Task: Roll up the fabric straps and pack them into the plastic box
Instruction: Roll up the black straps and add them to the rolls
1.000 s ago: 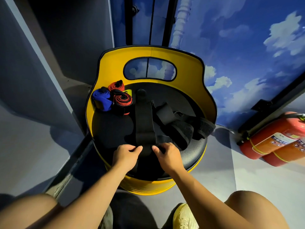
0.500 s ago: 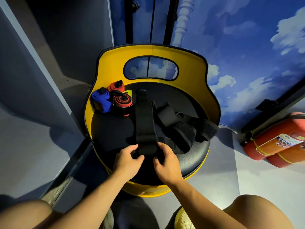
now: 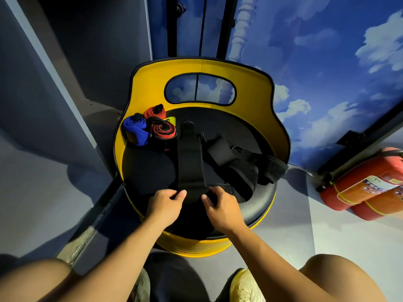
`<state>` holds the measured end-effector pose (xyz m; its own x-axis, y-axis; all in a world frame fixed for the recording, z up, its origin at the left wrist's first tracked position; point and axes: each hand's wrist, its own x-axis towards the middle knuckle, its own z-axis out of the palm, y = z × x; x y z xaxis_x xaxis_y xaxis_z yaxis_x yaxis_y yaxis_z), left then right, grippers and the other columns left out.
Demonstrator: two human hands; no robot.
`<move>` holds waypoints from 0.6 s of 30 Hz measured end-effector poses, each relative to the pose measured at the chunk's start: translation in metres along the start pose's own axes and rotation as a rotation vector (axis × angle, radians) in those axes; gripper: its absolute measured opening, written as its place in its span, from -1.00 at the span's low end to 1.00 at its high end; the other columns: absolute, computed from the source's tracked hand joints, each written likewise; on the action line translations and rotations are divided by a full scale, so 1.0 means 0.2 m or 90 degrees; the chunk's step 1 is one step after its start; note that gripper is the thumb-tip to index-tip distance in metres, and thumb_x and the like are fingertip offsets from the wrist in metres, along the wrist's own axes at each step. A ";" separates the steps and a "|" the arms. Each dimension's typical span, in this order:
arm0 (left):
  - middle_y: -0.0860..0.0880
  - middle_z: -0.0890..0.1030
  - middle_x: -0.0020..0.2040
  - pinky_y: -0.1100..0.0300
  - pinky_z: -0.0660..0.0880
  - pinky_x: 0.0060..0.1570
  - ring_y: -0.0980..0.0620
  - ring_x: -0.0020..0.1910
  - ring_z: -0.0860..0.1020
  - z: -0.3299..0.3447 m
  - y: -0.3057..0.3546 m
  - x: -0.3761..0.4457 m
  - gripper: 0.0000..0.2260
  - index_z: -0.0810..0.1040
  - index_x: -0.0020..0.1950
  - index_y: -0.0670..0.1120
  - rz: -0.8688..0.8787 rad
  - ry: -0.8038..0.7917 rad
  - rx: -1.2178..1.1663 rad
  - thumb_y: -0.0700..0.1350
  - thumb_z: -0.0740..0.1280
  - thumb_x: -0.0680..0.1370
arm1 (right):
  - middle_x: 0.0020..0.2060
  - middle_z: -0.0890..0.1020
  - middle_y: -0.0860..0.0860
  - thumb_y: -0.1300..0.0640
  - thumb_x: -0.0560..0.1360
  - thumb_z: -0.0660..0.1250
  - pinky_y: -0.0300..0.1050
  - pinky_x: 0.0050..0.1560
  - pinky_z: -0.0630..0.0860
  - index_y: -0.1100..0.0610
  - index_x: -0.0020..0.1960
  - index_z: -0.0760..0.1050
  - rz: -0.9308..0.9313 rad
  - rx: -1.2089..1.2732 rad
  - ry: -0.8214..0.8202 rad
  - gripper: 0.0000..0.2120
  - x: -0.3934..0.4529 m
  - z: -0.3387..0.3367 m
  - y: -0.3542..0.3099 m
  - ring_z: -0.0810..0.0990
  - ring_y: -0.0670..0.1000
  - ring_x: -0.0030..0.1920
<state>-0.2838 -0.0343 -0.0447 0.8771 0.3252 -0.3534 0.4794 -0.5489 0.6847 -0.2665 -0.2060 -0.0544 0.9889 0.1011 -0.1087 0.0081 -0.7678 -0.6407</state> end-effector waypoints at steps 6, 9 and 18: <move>0.12 0.60 -0.22 0.22 0.42 -0.24 0.09 -0.19 0.56 0.01 0.06 0.06 -0.75 0.71 -0.04 -0.04 -0.036 0.128 -0.137 0.12 0.41 0.55 | 0.08 0.67 0.08 -0.15 0.58 0.31 -0.05 0.06 0.50 0.11 0.20 0.53 0.044 0.046 0.066 -0.63 0.12 0.05 -0.05 0.60 0.13 0.14; 0.05 0.66 -0.18 0.14 0.52 -0.13 0.09 -0.21 0.54 0.02 0.08 0.07 -0.70 0.72 0.01 -0.09 -0.038 0.139 -0.134 0.13 0.39 0.57 | 0.04 0.69 0.06 -0.10 0.57 0.34 0.00 0.07 0.52 0.07 0.17 0.51 0.068 0.093 0.100 -0.71 0.16 0.08 -0.07 0.62 0.15 0.12; -0.01 0.53 0.39 0.16 0.43 0.22 -0.03 0.34 0.50 0.07 0.05 0.05 -0.59 0.50 0.44 0.00 -0.082 0.048 -0.266 -0.08 0.41 0.58 | 0.15 0.66 0.14 0.08 0.63 0.25 -0.12 0.04 0.46 0.10 0.31 0.45 0.127 0.159 0.027 -0.73 0.12 0.07 -0.11 0.60 0.18 0.17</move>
<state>-0.2692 -0.0471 -0.0512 0.7989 0.4342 -0.4162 0.5186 -0.1468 0.8423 -0.2458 -0.1784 -0.0542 0.9727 -0.0663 -0.2222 -0.2177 -0.5906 -0.7771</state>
